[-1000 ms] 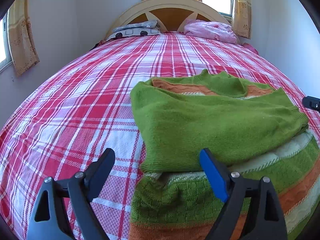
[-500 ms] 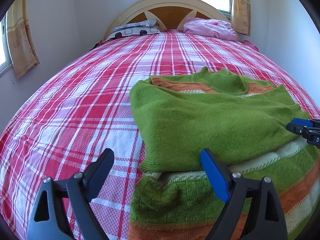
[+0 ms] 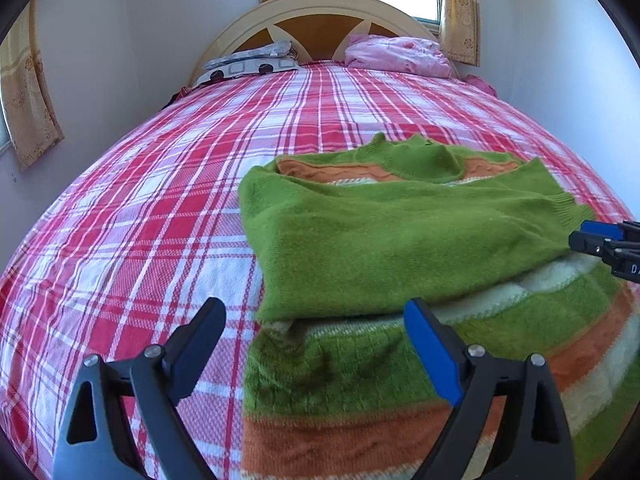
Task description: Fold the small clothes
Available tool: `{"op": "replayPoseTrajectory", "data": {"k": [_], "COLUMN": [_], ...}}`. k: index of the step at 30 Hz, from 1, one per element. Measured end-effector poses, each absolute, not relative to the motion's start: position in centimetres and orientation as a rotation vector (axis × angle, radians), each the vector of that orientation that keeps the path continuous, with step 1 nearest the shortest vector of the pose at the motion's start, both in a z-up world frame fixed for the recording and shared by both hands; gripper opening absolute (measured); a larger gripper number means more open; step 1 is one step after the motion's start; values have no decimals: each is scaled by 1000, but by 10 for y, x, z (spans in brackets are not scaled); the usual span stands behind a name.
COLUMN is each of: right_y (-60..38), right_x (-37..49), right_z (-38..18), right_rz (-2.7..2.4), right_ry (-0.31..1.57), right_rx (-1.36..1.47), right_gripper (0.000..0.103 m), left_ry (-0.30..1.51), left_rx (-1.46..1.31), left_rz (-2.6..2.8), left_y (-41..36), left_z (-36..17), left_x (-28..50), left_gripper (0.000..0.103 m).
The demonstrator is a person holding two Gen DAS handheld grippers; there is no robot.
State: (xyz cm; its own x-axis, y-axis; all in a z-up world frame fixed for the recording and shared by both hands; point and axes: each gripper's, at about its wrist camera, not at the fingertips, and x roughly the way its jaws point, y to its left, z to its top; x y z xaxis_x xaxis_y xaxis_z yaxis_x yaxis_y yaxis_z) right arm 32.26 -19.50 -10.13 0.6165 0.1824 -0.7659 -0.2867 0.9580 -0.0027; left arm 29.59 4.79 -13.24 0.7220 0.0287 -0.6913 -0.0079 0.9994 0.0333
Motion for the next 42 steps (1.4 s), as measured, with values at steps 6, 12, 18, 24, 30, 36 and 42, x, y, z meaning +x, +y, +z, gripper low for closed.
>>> {"op": "replayPoseTrajectory", "data": {"k": [6,12,18,24,30,36,42], "right_y": [-198,-200,-201,-205,-211,-220,-223], "right_x": [290,254,218,188,161,137,117], "right_z": [-93,-94,-91,-94,-104,-109,-111], "right_rz": [300,316,330,331,325,311,306], "right_ry": [862,862,845,846,867,872,883], "right_rx": [-116,-112,-131,-136,-136,-135,-131], "right_gripper": [53,53,54,55,56,56,59], "left_ry": [756,740,735,752,758,774,803], "left_rx": [31,50,66,72,94,107,129], "left_rz": [-14,-35,-42,-44,-38,-30,-28], "left_y": [43,41,40,39,43,50,54], "left_z": [-126,-119,-117,-119,-119,-122,-131], "left_x": [268,236,202,178,151,125,108], "left_gripper": [93,93,93,93,93,93,93]}}
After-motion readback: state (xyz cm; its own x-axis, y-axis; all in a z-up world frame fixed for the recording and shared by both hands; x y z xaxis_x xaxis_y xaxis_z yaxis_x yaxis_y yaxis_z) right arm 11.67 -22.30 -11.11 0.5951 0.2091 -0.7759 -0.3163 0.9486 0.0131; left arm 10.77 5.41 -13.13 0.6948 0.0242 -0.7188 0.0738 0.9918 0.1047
